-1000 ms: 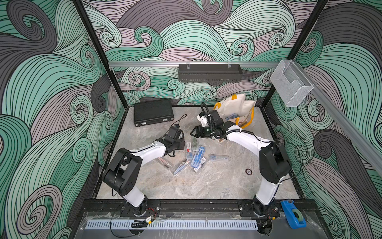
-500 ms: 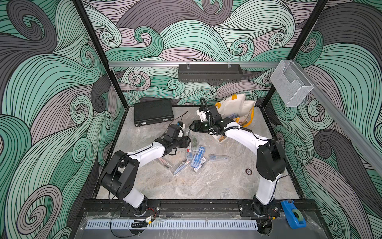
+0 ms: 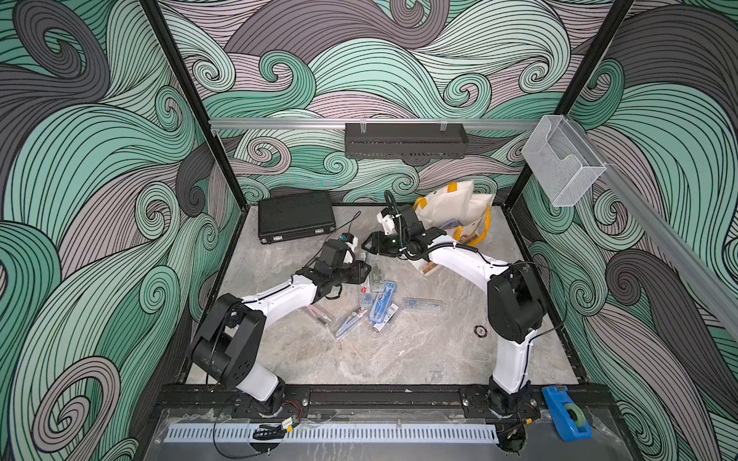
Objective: Put the compass set into the canvas bag
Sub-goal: Pick up the compass set at the center of the board.
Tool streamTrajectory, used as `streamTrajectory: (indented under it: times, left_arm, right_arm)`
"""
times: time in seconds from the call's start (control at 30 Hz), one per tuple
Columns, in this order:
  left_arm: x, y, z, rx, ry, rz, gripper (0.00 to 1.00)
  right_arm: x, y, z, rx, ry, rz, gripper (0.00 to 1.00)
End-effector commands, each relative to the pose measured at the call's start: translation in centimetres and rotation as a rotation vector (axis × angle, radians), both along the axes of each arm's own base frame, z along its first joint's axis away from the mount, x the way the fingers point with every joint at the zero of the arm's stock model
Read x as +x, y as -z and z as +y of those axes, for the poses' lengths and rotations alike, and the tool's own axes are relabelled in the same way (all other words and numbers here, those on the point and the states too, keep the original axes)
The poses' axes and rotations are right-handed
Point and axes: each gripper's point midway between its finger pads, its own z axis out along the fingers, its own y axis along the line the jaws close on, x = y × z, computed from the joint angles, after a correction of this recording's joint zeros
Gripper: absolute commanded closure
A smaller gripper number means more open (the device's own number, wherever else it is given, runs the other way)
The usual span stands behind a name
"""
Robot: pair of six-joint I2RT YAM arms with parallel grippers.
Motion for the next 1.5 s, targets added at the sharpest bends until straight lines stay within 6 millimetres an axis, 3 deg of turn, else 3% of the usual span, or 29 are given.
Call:
streamTrajectory:
  times: [0.0, 0.4, 0.67, 0.87, 0.93, 1.03, 1.13, 1.27, 1.47]
  left_arm:
    - [0.2, -1.3, 0.0, -0.033, -0.004, -0.032, 0.59]
    - [0.2, -1.6, 0.2, -0.036, -0.014, -0.044, 0.59]
    - [0.2, -1.5, 0.3, -0.036, -0.016, -0.042, 0.59]
    - [0.0, -1.5, 0.4, -0.033, -0.017, -0.038, 0.58]
    - [-0.1, -1.4, 0.4, -0.030, -0.014, -0.038, 0.52]
    - [-0.1, -1.6, 0.6, -0.029, -0.021, -0.047, 0.21]
    - [-0.3, -2.1, 1.0, -0.029, -0.031, -0.062, 0.02]
    - [-0.6, -4.2, 1.4, -0.046, -0.040, -0.115, 0.01]
    - [-1.0, -6.4, 2.3, -0.047, -0.065, -0.176, 0.01]
  right_arm:
    - [0.3, 0.4, 0.5, 0.049, 0.014, 0.021, 0.50]
    - [0.5, 1.2, 1.1, 0.072, 0.016, 0.053, 0.62]
    - [0.4, 1.6, 1.1, 0.068, 0.015, 0.058, 0.80]
    - [0.5, 1.5, 1.0, 0.066, 0.016, 0.050, 0.88]
    - [0.5, 1.5, 1.0, 0.062, 0.014, 0.047, 0.90]
    - [0.5, 1.3, 0.8, 0.048, 0.013, 0.035, 0.92]
    - [0.5, 0.8, 0.3, 0.010, 0.010, 0.008, 0.93]
    - [0.9, -1.0, -0.9, -0.057, 0.013, -0.059, 0.94]
    - [2.3, -6.7, -3.3, -0.101, 0.026, -0.184, 0.97]
